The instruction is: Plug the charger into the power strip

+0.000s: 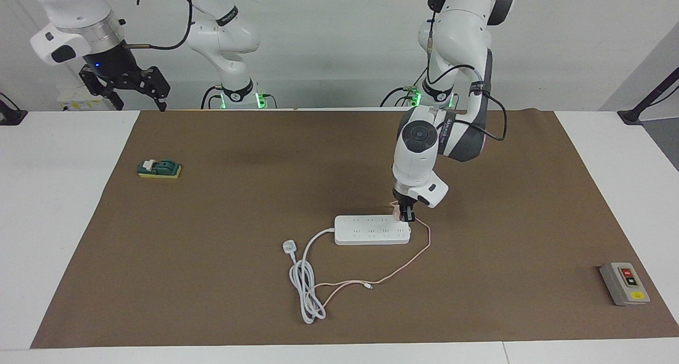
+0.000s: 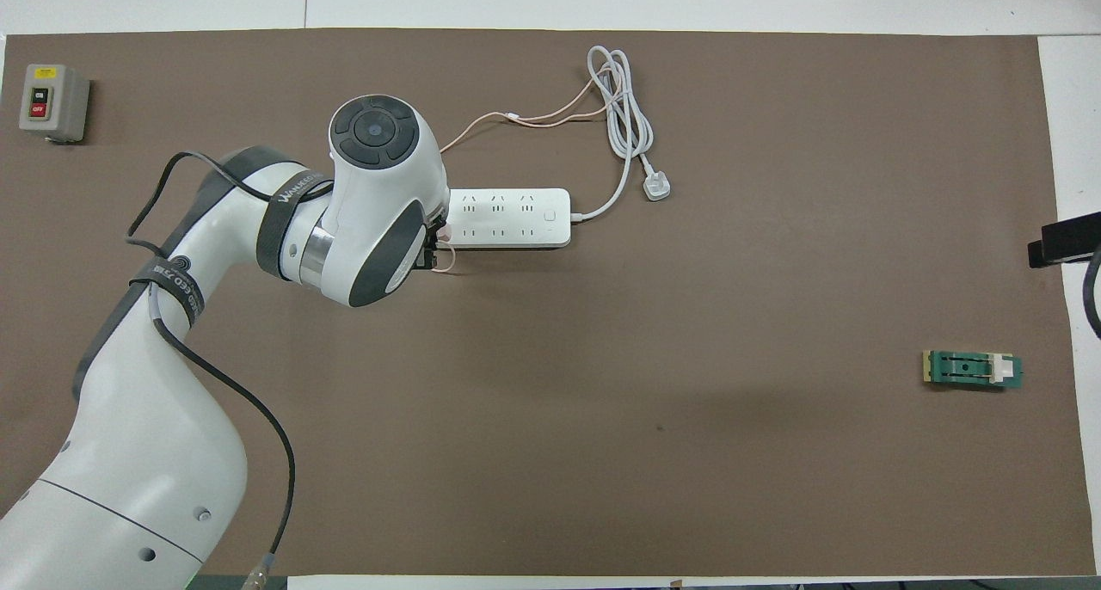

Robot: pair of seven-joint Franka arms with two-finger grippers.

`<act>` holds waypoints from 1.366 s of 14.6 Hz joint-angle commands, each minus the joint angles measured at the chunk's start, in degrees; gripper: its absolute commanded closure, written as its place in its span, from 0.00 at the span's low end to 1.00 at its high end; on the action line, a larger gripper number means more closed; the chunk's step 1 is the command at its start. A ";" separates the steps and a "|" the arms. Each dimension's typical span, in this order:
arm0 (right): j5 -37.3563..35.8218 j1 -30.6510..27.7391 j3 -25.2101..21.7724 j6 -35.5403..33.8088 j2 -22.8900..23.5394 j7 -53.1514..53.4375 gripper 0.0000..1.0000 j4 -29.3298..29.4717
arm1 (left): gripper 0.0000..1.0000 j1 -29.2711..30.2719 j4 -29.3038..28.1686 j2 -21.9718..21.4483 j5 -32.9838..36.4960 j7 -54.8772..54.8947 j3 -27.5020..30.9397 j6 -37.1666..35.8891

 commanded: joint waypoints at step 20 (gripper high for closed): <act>-0.50 0.14 -0.12 0.68 -1.21 -1.09 0.00 -1.24 | 1.00 0.33 -0.75 0.56 -1.55 2.75 0.00 1.83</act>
